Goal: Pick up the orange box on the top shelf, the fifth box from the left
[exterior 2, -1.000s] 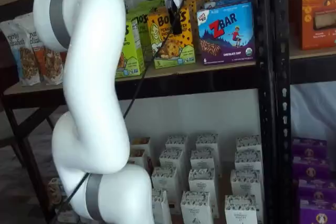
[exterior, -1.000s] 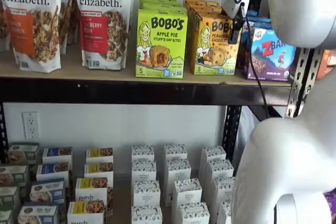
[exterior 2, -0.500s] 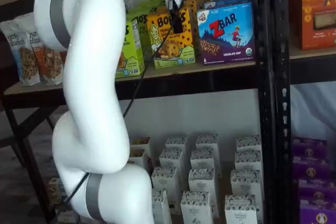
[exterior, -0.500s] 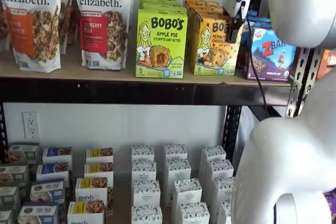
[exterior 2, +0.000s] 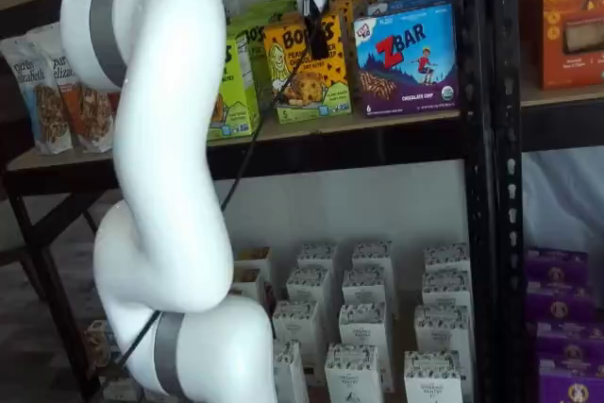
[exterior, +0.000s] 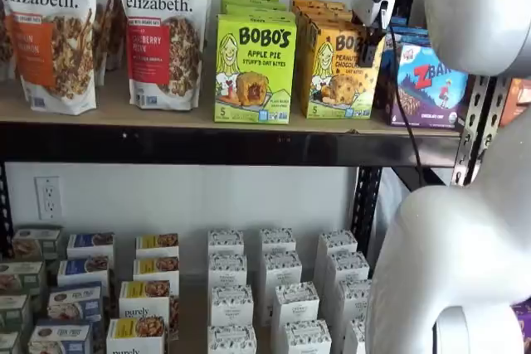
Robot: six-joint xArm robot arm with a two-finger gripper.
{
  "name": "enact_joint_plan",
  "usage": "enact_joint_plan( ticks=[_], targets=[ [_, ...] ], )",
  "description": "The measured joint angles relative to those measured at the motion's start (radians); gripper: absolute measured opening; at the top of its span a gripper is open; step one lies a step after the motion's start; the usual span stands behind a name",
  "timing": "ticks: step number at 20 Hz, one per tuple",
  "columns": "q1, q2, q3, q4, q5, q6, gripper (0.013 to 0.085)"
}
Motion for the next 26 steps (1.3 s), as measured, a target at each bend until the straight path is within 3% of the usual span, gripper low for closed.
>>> enact_joint_plan(
  ticks=[4, 15, 18, 26],
  targets=[
    [-0.001, -0.003, 0.003, 0.004, -0.005, 0.0, 0.045],
    [0.0, -0.004, 0.0, 0.001, 0.004, 0.0, 0.045],
    [-0.001, -0.006, 0.003, 0.006, 0.003, -0.001, 0.037],
    [-0.005, -0.033, 0.022, 0.02, 0.023, -0.001, 0.037]
  ],
)
